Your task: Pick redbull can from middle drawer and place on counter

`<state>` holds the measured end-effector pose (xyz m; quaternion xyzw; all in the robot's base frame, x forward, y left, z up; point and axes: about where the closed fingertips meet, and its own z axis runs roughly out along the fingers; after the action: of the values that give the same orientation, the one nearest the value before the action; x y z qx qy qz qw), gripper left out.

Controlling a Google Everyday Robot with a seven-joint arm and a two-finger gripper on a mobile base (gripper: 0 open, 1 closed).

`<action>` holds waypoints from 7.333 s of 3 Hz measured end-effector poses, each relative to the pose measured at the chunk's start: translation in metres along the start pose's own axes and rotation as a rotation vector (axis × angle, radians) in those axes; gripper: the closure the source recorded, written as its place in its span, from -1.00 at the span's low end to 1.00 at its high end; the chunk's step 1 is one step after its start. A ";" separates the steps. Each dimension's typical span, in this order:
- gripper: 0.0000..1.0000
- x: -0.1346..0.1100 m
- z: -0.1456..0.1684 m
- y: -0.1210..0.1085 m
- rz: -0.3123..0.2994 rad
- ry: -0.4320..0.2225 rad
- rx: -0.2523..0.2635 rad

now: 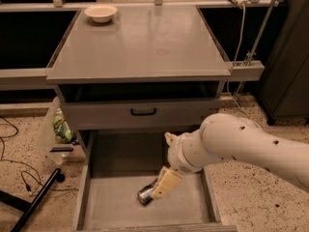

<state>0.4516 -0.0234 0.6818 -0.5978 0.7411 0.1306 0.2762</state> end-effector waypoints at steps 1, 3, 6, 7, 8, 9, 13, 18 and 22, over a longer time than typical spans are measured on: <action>-1.00 0.006 0.027 0.001 0.007 -0.027 -0.016; -1.00 0.003 0.127 0.021 -0.100 -0.114 -0.091; -1.00 0.022 0.188 0.007 -0.151 -0.188 -0.104; -1.00 0.036 0.208 -0.005 -0.098 -0.257 -0.104; -1.00 0.057 0.234 -0.013 -0.059 -0.295 -0.127; -1.00 0.076 0.252 -0.015 -0.023 -0.333 -0.144; -1.00 0.097 0.290 -0.016 -0.107 -0.203 -0.171; 0.77 0.115 0.254 -0.037 0.002 -0.277 -0.122; 1.00 0.007 0.095 -0.053 -0.092 -0.400 -0.118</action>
Offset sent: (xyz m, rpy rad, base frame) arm 0.0187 0.0749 -0.1297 0.1139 0.0118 0.1030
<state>0.5255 0.0080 0.6077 -0.6083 0.6347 0.2772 0.3878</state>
